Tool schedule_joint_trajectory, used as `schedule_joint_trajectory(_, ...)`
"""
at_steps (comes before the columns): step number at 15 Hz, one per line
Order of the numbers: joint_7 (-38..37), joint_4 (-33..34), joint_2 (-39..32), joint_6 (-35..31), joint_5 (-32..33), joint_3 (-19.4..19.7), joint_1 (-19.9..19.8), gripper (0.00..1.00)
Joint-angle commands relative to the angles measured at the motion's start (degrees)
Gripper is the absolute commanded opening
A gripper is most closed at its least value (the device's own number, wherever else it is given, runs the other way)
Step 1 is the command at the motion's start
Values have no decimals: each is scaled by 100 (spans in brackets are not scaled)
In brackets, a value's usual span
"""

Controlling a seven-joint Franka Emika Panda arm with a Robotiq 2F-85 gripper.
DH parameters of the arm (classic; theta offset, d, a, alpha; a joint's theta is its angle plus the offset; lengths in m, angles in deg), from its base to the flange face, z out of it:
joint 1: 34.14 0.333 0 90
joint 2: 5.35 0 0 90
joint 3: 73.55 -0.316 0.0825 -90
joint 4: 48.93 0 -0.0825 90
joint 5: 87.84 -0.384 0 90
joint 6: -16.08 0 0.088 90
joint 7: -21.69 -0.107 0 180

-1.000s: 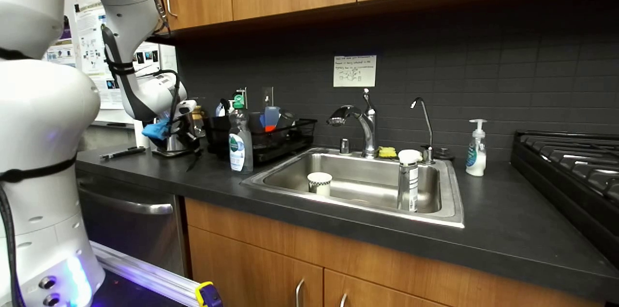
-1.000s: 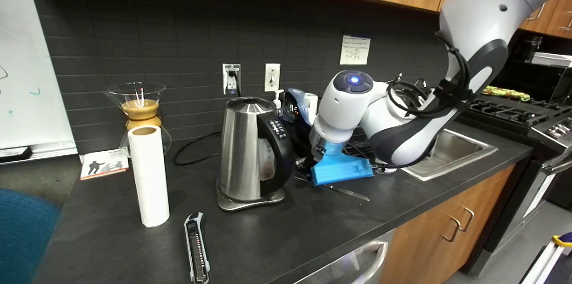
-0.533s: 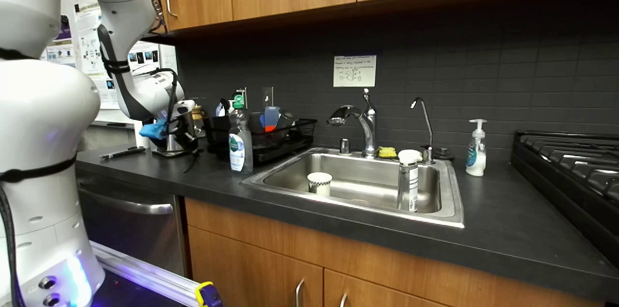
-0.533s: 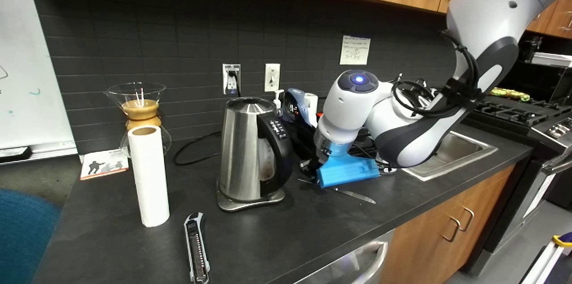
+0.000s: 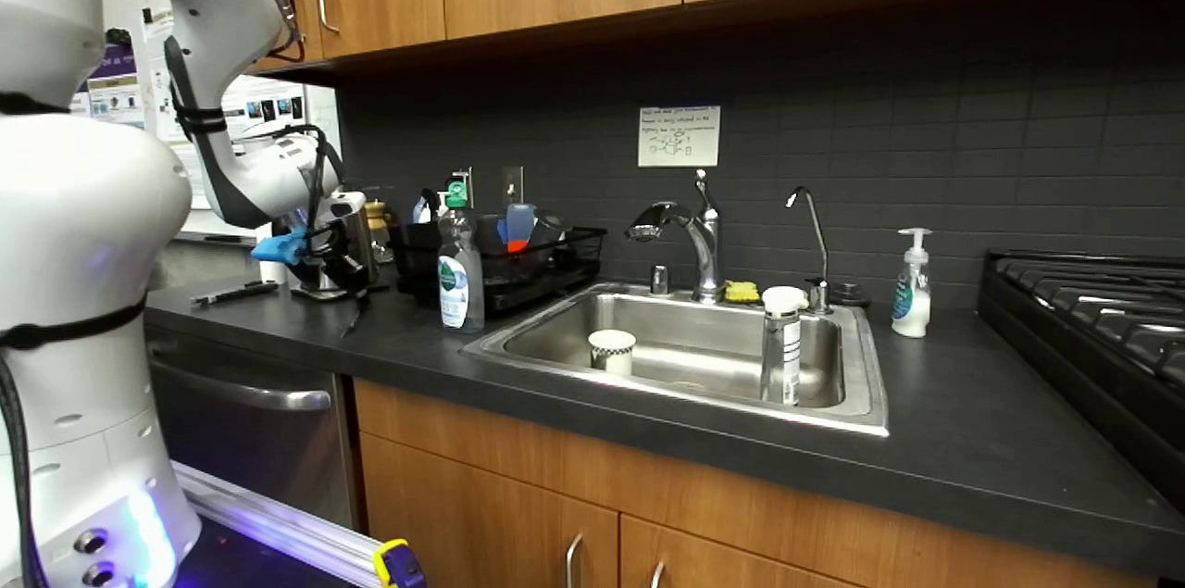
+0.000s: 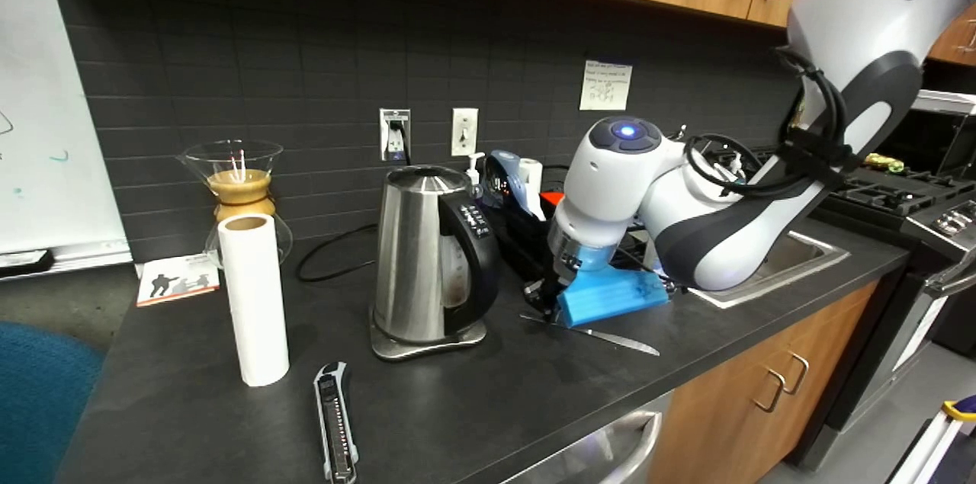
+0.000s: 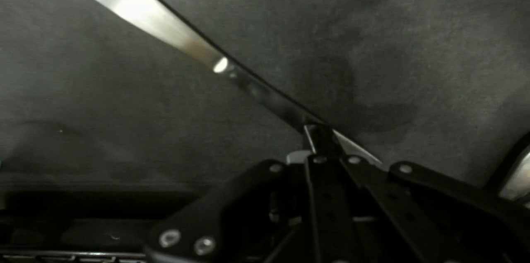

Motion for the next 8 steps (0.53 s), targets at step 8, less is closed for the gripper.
schedule_joint_trajectory(8, 1071, -548, 233, -118, -950, -445, 106, 0)
